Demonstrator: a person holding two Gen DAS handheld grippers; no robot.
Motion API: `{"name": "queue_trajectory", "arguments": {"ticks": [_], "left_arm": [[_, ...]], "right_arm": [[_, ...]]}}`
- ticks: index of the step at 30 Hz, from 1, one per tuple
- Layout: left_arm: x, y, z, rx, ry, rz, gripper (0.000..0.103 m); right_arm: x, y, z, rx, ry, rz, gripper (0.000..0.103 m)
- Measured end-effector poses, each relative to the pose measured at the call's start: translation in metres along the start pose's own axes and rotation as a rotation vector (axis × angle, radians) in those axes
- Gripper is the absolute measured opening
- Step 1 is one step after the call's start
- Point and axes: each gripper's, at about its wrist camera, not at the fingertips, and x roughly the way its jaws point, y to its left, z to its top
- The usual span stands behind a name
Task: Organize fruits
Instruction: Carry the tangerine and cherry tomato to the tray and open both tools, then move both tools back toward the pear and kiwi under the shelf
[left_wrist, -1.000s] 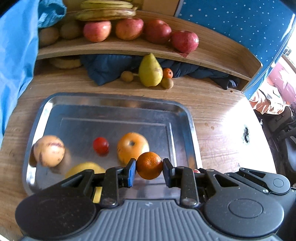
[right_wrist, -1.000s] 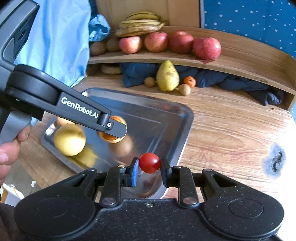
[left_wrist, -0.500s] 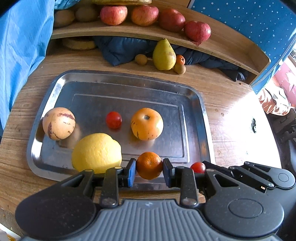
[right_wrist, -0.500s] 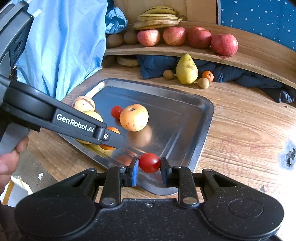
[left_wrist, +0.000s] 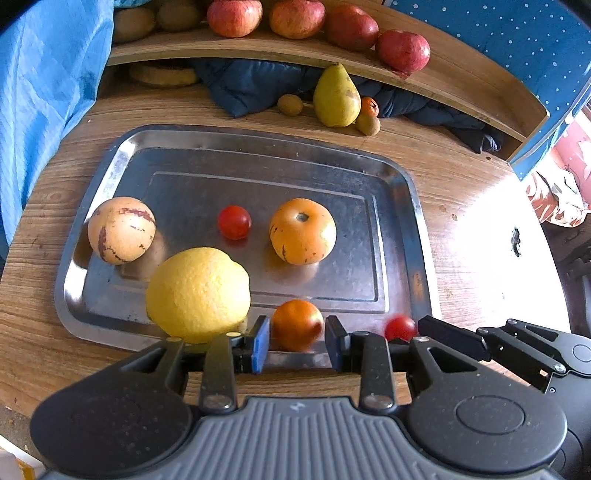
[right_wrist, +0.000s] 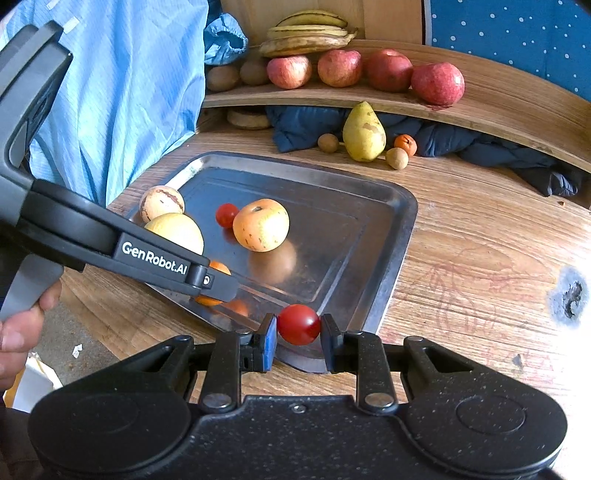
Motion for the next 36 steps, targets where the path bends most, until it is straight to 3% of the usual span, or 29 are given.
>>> {"name": "queue_trajectory", "arguments": {"ticks": [6, 8, 10, 17, 23, 28, 36], "left_arm": [[-0.01, 0.002, -0.002, -0.007, -0.016, 0.012, 0.05], [-0.016, 0.003, -0.002, 0.004, -0.014, 0.013, 0.063], [-0.023, 0.001, -0.004, 0.026, -0.005, 0.014, 0.087], [-0.037, 0.01, -0.01, 0.039, 0.036, 0.031, 0.097], [-0.036, 0.029, -0.012, 0.024, 0.124, 0.114, 0.102], [-0.027, 0.048, -0.012, -0.019, 0.216, 0.204, 0.102], [-0.03, 0.065, 0.001, -0.055, 0.222, 0.26, 0.102]], "right_arm": [[-0.002, 0.002, -0.001, 0.005, 0.001, 0.005, 0.03], [-0.004, 0.003, 0.0, 0.006, -0.001, 0.007, 0.033], [-0.006, 0.004, 0.0, 0.009, -0.008, 0.012, 0.04], [-0.013, 0.002, 0.003, 0.035, -0.015, 0.014, 0.073], [-0.013, -0.001, 0.003, 0.068, 0.007, 0.002, 0.09], [-0.011, -0.01, 0.006, 0.113, 0.014, -0.018, 0.096], [-0.001, -0.024, 0.011, 0.189, 0.027, -0.073, 0.1]]}}
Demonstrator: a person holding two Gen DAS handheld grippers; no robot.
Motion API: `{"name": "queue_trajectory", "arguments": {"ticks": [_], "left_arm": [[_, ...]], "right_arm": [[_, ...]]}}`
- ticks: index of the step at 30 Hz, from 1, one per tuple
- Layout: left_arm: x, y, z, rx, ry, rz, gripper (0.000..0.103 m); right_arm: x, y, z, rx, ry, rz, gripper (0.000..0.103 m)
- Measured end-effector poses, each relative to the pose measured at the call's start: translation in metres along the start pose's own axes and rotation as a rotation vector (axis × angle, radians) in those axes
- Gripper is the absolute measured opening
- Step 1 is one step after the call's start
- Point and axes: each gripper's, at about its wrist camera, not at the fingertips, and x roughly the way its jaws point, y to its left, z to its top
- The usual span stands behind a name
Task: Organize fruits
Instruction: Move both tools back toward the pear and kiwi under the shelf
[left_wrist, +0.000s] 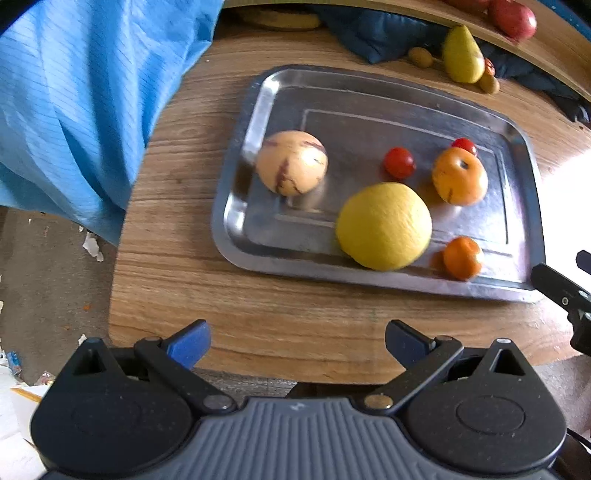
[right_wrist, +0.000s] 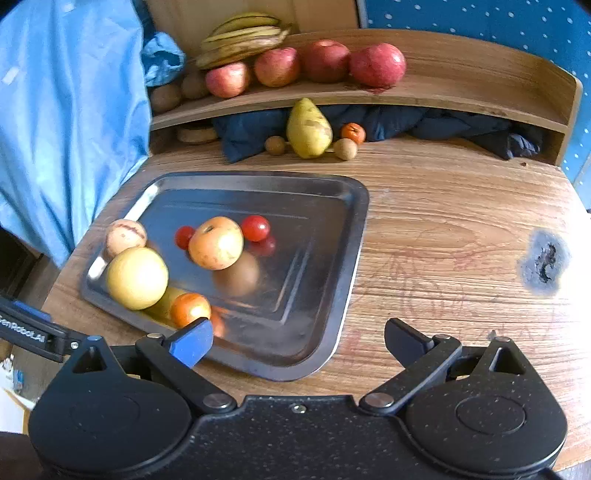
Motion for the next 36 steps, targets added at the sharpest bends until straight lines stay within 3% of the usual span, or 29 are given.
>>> {"name": "queue_trajectory", "arguments": {"ticks": [13, 36], "left_arm": [[-0.008, -0.001, 0.047, 0.013, -0.05, 0.026, 0.102], [-0.005, -0.061, 0.142, 0.204, -0.13, -0.018, 0.102]], "right_arm": [[0.012, -0.005, 0.02, 0.038, -0.008, -0.011, 0.101], [0.033, -0.028, 0.053, 0.117, -0.025, -0.095, 0.102]]}}
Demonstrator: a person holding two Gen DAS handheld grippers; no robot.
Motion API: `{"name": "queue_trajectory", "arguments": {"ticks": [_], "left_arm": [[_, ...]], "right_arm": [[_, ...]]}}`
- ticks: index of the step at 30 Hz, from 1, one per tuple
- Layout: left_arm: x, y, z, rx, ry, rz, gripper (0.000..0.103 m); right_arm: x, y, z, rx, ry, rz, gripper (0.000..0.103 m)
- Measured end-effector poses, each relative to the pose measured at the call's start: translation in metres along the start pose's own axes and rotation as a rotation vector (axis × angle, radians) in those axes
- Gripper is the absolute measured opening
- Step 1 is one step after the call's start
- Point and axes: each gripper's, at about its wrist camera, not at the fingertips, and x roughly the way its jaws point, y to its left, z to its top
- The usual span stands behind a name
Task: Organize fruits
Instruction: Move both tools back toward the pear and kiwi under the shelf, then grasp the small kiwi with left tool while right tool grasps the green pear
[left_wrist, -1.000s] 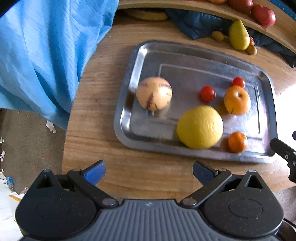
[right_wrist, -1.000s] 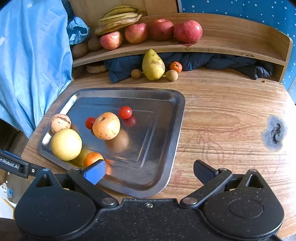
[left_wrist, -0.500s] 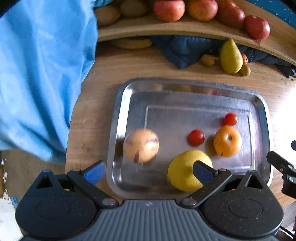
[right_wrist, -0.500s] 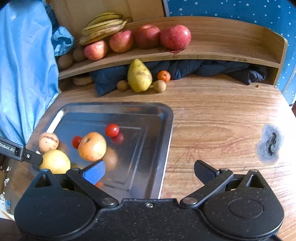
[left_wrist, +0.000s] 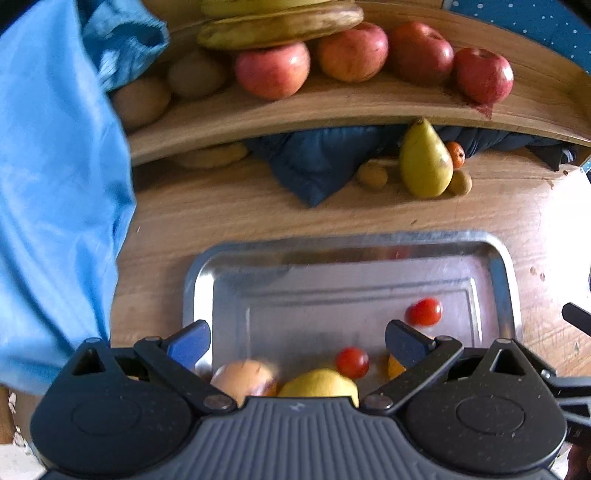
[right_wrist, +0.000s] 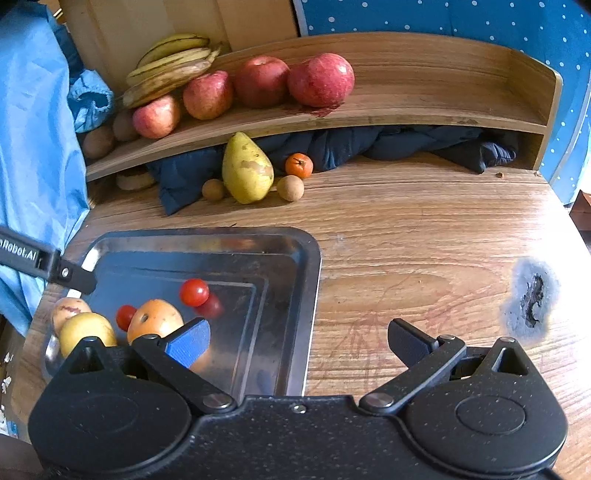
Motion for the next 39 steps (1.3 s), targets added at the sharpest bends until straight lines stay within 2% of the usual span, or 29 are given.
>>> {"name": "queue_trajectory", "arguments": {"ticks": [7, 11, 18, 26, 29, 33, 37, 39], "left_arm": [[0.01, -0.008, 0.033, 0.006, -0.035, -0.014, 0.102], [0.018, -0.007, 0.046, -0.037, -0.117, -0.079, 0.102], [0.045, -0.002, 0.061, -0.092, -0.098, -0.172, 0.102], [0.063, 0.008, 0.069, -0.192, -0.099, -0.248, 0.102], [0.067, 0.01, 0.07, -0.215, -0.103, -0.272, 0.097], [0.072, 0.01, 0.07, -0.232, -0.109, -0.301, 0.084], [0.076, 0.008, 0.068, -0.238, -0.115, -0.325, 0.074], [0.077, 0.007, 0.069, -0.238, -0.119, -0.329, 0.068]], "right_arm": [[0.005, 0.009, 0.011, -0.04, -0.046, -0.034, 0.102], [0.011, 0.016, 0.019, -0.081, -0.065, -0.044, 0.102], [0.019, 0.03, 0.031, -0.191, -0.098, -0.05, 0.102], [0.038, 0.038, 0.045, -0.279, -0.086, -0.062, 0.102], [0.046, 0.04, 0.05, -0.315, -0.086, -0.063, 0.102], [0.055, 0.042, 0.058, -0.362, -0.101, -0.065, 0.1], [0.064, 0.046, 0.067, -0.403, -0.122, -0.064, 0.093], [0.068, 0.048, 0.071, -0.419, -0.127, -0.051, 0.086]]}}
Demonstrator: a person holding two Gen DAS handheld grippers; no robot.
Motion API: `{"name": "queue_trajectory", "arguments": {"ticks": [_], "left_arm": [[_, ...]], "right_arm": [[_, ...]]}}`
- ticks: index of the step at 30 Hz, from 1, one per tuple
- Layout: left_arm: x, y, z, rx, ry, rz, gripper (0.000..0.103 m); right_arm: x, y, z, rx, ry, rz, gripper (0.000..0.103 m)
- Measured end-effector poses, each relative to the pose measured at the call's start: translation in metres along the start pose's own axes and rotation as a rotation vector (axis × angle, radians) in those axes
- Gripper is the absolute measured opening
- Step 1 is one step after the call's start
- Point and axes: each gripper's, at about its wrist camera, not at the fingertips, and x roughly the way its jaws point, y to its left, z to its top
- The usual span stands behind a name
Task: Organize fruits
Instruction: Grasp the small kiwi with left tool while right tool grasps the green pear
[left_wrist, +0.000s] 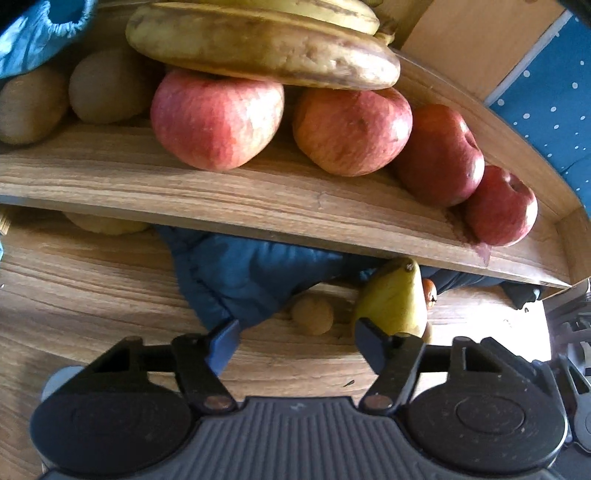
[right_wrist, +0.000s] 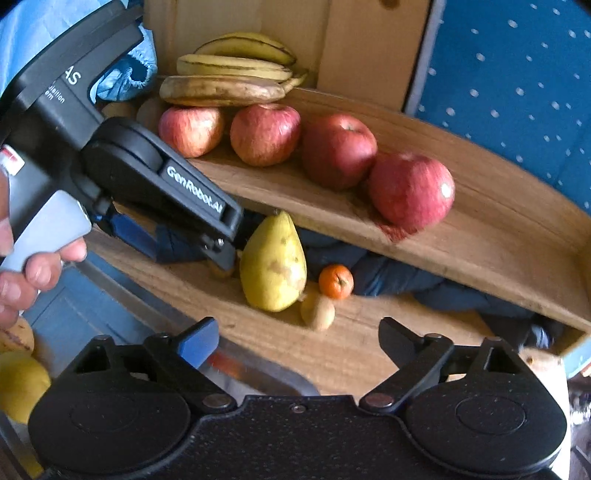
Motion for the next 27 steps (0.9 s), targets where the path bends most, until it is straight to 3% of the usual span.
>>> {"name": "queue_trajectory", "arguments": {"ticks": [4, 12, 23, 27], "left_arm": [[0.004, 0.0, 0.0, -0.007, 0.011, -0.014, 0.056], [0.018, -0.007, 0.0, -0.006, 0.035, -0.036, 0.045], [0.02, -0.007, 0.006, 0.0, 0.023, -0.044, 0.041], [0.016, -0.006, 0.012, 0.001, 0.025, -0.046, 0.035]], "right_arm": [[0.008, 0.006, 0.006, -0.046, -0.02, 0.011, 0.081], [0.028, 0.01, 0.015, -0.099, -0.012, 0.025, 0.073], [0.043, 0.013, 0.019, -0.14, -0.01, 0.041, 0.063], [0.051, 0.014, 0.022, -0.144, -0.004, 0.041, 0.06]]}}
